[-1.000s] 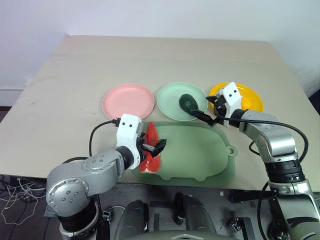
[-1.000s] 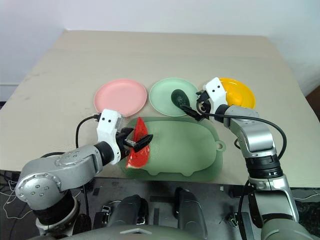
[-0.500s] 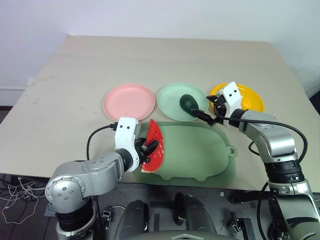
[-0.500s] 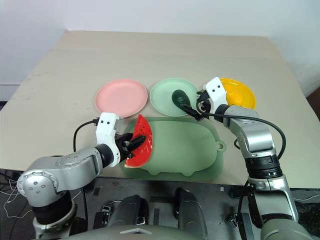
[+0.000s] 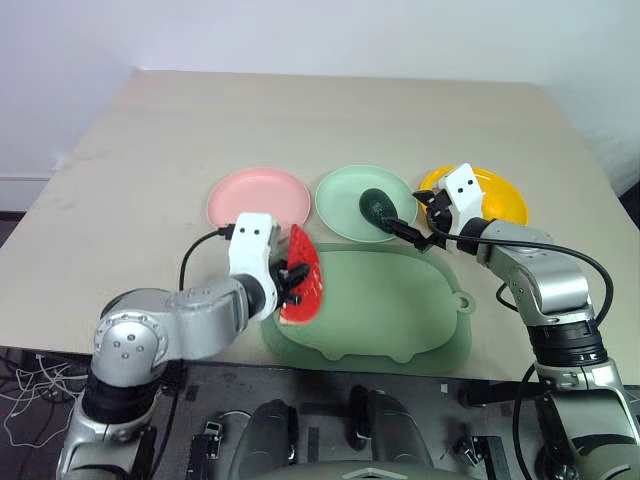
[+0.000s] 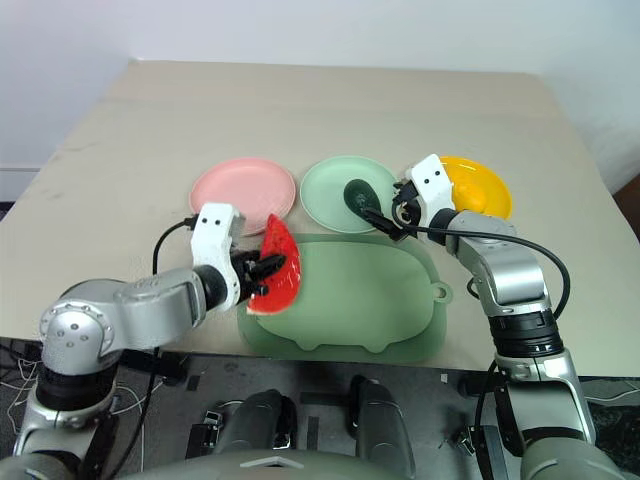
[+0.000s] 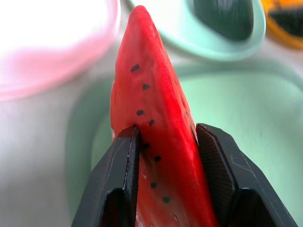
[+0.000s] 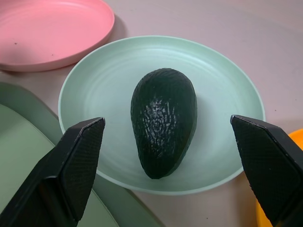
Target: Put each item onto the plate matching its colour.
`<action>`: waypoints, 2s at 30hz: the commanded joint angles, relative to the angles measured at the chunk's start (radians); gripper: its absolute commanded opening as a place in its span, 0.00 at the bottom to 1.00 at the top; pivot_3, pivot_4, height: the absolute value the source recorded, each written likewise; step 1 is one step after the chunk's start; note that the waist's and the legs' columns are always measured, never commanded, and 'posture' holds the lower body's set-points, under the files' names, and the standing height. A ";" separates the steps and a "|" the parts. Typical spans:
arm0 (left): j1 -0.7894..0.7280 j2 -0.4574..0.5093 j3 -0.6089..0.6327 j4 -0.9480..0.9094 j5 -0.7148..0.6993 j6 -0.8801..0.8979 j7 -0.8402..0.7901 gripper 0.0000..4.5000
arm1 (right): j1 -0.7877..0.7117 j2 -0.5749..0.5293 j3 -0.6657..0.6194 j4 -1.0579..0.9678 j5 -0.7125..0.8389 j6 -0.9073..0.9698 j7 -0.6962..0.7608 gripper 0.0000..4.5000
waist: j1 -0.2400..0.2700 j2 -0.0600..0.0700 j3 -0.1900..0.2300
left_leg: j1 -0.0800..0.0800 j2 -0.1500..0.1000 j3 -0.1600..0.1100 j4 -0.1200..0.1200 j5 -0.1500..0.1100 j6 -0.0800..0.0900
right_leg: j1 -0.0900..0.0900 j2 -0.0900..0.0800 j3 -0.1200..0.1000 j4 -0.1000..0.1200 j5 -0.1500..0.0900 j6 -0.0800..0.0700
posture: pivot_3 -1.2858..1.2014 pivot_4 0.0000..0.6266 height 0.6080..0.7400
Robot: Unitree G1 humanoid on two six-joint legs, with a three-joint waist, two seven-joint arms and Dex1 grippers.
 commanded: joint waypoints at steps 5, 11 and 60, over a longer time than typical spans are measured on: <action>-0.183 0.064 0.008 0.127 0.197 -0.056 -0.126 0.34 | -0.022 0.007 -0.029 -0.022 -0.005 -0.024 -0.009 1.00 | 0.000 0.000 0.000 | 0.000 0.000 0.000 0.000 0.000 0.000 | 0.000 0.000 0.000 0.000 0.000 0.000 | 0.52 0.24 1.00; -0.304 0.063 -0.042 0.414 0.554 -0.091 -0.324 0.34 | -0.036 0.021 -0.026 -0.010 -0.007 -0.031 -0.018 1.00 | -0.002 0.000 0.000 | -0.001 -0.001 0.003 -0.001 0.001 -0.001 | -0.001 0.001 -0.001 -0.001 0.000 0.000 | 0.52 0.24 1.00; 0.511 -0.093 0.192 0.090 1.297 -0.692 -1.087 0.93 | 0.424 -0.085 -0.332 -0.130 0.181 -0.140 0.130 1.00 | -0.001 0.000 0.001 | -0.002 0.004 0.002 -0.001 -0.005 0.008 | -0.003 0.000 0.000 -0.002 -0.002 -0.002 | 0.52 0.24 1.00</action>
